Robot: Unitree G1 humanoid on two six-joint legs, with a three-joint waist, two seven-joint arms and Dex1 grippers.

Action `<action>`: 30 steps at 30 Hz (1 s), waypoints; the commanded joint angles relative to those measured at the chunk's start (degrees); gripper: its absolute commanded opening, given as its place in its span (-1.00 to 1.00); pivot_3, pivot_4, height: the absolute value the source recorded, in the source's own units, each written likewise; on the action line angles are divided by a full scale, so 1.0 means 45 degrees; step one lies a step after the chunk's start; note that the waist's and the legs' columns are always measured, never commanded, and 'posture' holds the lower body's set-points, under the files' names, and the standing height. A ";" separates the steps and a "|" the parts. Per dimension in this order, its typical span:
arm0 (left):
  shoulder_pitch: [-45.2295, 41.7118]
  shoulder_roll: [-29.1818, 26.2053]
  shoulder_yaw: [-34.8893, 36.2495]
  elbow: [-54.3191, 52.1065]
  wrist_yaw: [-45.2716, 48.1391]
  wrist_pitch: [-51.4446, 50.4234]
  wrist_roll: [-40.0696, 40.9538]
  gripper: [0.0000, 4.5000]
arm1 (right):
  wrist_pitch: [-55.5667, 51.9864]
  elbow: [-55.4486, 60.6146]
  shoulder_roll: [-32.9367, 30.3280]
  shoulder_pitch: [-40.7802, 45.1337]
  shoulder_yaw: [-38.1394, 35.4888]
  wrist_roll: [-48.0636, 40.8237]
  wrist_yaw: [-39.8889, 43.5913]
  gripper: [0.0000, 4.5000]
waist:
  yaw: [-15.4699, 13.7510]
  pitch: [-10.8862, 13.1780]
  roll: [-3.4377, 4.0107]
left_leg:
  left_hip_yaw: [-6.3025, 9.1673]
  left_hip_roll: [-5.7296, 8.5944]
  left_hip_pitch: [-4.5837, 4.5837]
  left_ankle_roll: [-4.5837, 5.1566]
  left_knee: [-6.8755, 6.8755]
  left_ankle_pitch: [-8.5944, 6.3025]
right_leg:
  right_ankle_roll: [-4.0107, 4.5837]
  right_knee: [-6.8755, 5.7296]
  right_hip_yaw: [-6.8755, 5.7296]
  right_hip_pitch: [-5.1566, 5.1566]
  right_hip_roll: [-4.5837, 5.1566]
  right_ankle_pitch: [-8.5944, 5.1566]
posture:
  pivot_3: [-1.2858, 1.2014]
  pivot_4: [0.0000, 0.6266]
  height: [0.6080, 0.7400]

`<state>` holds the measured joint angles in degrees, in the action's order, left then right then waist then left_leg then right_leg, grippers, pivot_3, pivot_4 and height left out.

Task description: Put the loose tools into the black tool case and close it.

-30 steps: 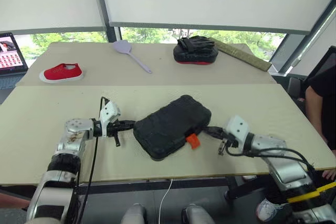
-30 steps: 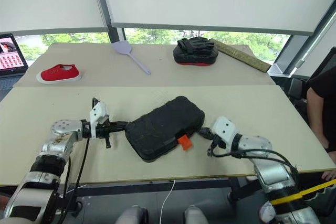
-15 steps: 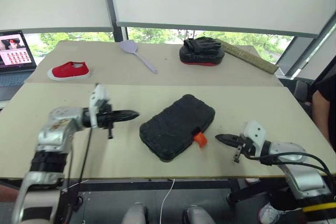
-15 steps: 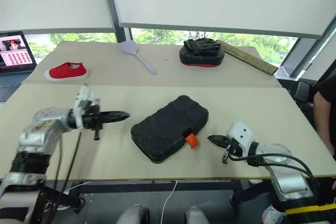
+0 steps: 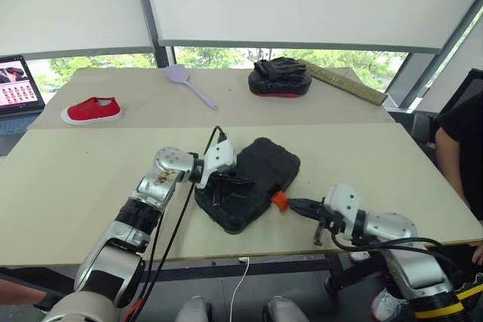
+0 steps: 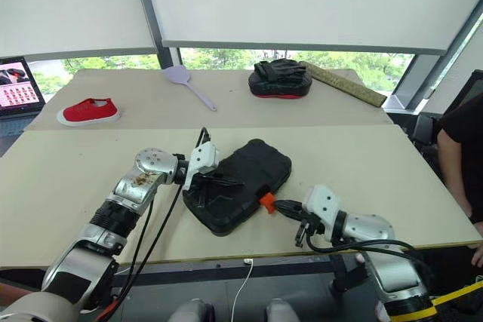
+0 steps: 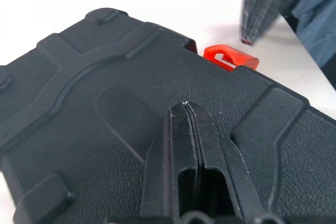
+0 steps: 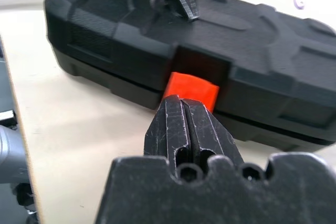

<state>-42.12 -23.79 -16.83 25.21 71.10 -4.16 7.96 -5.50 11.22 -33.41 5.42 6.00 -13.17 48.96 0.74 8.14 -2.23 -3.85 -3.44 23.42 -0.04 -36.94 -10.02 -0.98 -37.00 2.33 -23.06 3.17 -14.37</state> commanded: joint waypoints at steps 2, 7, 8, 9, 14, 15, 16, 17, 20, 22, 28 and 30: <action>0.0753 -0.0194 -0.0541 0.0786 0.0074 -0.0553 -0.0702 -0.98 | -0.0093 -0.0251 0.0412 0.0263 0.0271 0.0376 -0.0393 -1.00 | 0.0005 -0.0050 0.0036 | 0.0000 0.0000 -0.0010 -0.0001 0.0005 -0.0001 | 0.0004 0.0000 0.0001 0.0005 0.0001 -0.0003 | 0.03 -0.52 1.00; 0.0758 -0.0233 -0.0480 0.0855 0.0031 -0.0519 -0.0727 -0.98 | 0.0095 -0.0976 0.0936 0.0685 0.0446 0.0591 -0.0645 -1.00 | 0.0025 -0.0090 0.0062 | -0.0004 0.0002 -0.0012 0.0004 0.0022 -0.0003 | 0.0010 -0.0001 0.0005 0.0002 -0.0002 -0.0011 | 0.03 -0.52 1.00; 0.0755 -0.0222 -0.0478 0.0856 0.0020 -0.0525 -0.0732 -0.98 | 0.0148 -0.1168 0.1034 0.0812 0.0456 0.0657 -0.0688 -1.00 | 0.0029 -0.0090 0.0063 | -0.0004 0.0002 -0.0012 0.0004 0.0022 -0.0003 | 0.0010 -0.0002 0.0006 0.0002 -0.0002 -0.0011 | 0.03 -0.52 1.00; 0.0760 -0.0202 -0.0483 0.0848 -0.0002 -0.0538 -0.0740 -0.98 | 0.0166 -0.1400 0.1130 0.0973 0.0486 0.0758 -0.0739 -1.00 | 0.0036 -0.0090 0.0061 | -0.0004 0.0002 -0.0012 0.0004 0.0022 -0.0003 | 0.0009 -0.0002 0.0006 0.0001 -0.0002 -0.0011 | 0.03 -0.52 1.00; 0.0807 -0.0108 -0.0537 0.0713 -0.0068 -0.0649 -0.0755 -0.98 | 0.0303 -0.2100 0.1471 0.1522 0.0567 0.1063 -0.0736 -1.00 | 0.0066 -0.0092 0.0064 | -0.0003 -0.0001 -0.0022 0.0004 0.0023 -0.0003 | 0.0010 -0.0005 0.0007 0.0002 -0.0006 -0.0011 | 0.03 -0.52 1.00; 0.0809 -0.0097 -0.0542 0.0705 -0.0078 -0.0665 -0.0757 -0.98 | 0.0309 -0.2184 0.1527 0.1595 0.0562 0.1101 -0.0724 -1.00 | 0.0066 -0.0092 0.0064 | -0.0003 -0.0001 -0.0021 0.0004 0.0023 -0.0003 | 0.0010 -0.0005 0.0009 0.0001 -0.0006 -0.0011 | 0.03 -0.52 1.00; 0.0813 -0.0089 -0.0545 0.0698 -0.0092 -0.0684 -0.0760 -0.98 | 0.0319 -0.2262 0.1570 0.1650 0.0561 0.1132 -0.0709 -1.00 | 0.0067 -0.0092 0.0064 | -0.0003 0.0000 -0.0020 0.0004 0.0024 -0.0003 | 0.0010 -0.0005 0.0009 0.0000 -0.0005 -0.0011 | 0.03 -0.52 1.00; 0.0813 -0.0072 -0.0550 0.0708 -0.0127 -0.0701 -0.0773 -0.98 | 0.0409 -0.2385 0.1561 0.1739 0.0640 0.1268 -0.0661 -1.00 | 0.0067 -0.0092 0.0064 | -0.0004 -0.0001 -0.0020 0.0004 0.0024 -0.0003 | 0.0010 -0.0005 0.0009 0.0001 -0.0006 -0.0011 | 0.03 -0.52 1.00; 0.0830 -0.0037 -0.0583 0.0694 -0.0229 -0.0801 -0.0820 -0.98 | 0.0788 -0.2496 0.1853 0.1977 0.0595 0.1256 -0.0713 -1.00 | 0.0079 -0.0092 0.0064 | -0.0003 -0.0002 -0.0021 0.0003 0.0025 -0.0003 | 0.0010 -0.0005 0.0010 -0.0001 -0.0006 -0.0011 | 0.03 -0.52 1.00; 0.0851 -0.0041 -0.0615 0.0676 -0.0274 -0.0856 -0.0853 -0.98 | 0.0970 -0.2242 0.2123 0.2061 0.0395 0.0916 -0.0687 -1.00 | 0.0092 -0.0091 0.0064 | -0.0003 -0.0004 -0.0021 0.0003 0.0026 -0.0004 | 0.0011 -0.0005 0.0010 -0.0003 -0.0008 -0.0011 | 0.03 -0.52 1.00; 0.1068 -0.0193 -0.0874 0.0505 -0.0203 -0.1107 -0.0999 -0.98 | -0.0004 -0.0947 0.2542 0.2252 -0.0188 -0.0317 -0.0579 -1.00 | 0.0234 -0.0089 0.0066 | -0.0002 -0.0013 -0.0013 0.0003 0.0038 -0.0003 | 0.0013 -0.0007 0.0016 -0.0020 -0.0017 -0.0010 | 0.03 -0.52 1.00; 0.1112 -0.0214 -0.0948 0.0472 -0.0157 -0.1124 -0.1009 -0.98 | -0.0334 -0.0823 0.2634 0.2347 -0.0319 -0.0696 -0.0547 -1.00 | 0.0320 -0.0089 0.0066 | -0.0002 -0.0017 -0.0011 0.0003 0.0048 -0.0004 | 0.0013 -0.0007 0.0015 -0.0022 -0.0018 -0.0010 | 0.03 -0.52 1.00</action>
<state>-40.95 -24.70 -16.29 24.03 69.51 -6.30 7.92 -8.40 -0.93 -23.44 11.81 7.73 -10.86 46.82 2.18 7.74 -1.93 -3.86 -3.52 23.37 -0.03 -36.69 -10.03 -0.92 -37.03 2.40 -23.17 3.09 -14.42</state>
